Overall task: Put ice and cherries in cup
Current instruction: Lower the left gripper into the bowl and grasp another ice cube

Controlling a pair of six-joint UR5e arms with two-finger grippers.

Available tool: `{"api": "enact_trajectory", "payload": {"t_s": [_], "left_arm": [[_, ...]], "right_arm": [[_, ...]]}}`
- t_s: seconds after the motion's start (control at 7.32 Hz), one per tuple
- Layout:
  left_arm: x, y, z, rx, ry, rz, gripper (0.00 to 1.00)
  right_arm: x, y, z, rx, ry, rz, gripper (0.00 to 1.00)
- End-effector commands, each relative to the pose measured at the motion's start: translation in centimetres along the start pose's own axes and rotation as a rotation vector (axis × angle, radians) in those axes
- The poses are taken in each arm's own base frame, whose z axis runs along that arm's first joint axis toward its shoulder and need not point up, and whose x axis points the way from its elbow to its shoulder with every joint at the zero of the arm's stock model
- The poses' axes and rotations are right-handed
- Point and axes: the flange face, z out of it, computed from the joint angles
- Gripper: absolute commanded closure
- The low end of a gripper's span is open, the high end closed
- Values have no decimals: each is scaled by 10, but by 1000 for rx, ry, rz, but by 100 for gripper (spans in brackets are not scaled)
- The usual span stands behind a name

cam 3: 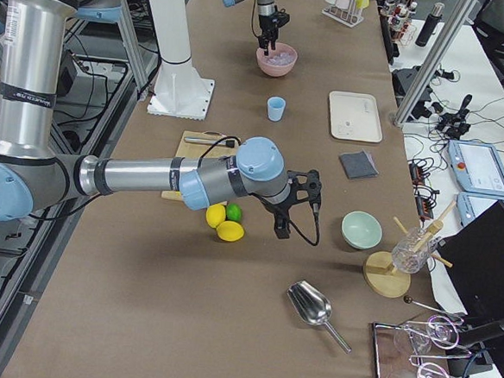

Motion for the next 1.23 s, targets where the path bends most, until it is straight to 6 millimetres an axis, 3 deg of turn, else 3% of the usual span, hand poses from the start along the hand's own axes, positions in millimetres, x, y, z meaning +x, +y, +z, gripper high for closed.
{"api": "enact_trajectory", "payload": {"t_s": [0.0,0.27,0.68,0.82,0.96,1.09], "left_arm": [[-3,3,19,-12,-10,-3,57],[-5,1,38,-7,-3,0,57],[-5,1,41,-11,-5,-1,57],[-5,1,40,-11,-3,0,67],[-5,1,40,-11,-3,0,87],[-4,1,38,-8,0,1,100]], "right_arm": [[0,1,0,-1,0,1,0],[0,1,0,1,1,0,0],[0,1,0,1,1,1,0],[0,0,0,1,1,3,0],[-1,0,-1,2,1,2,0],[-1,0,-1,1,0,1,0]]}}
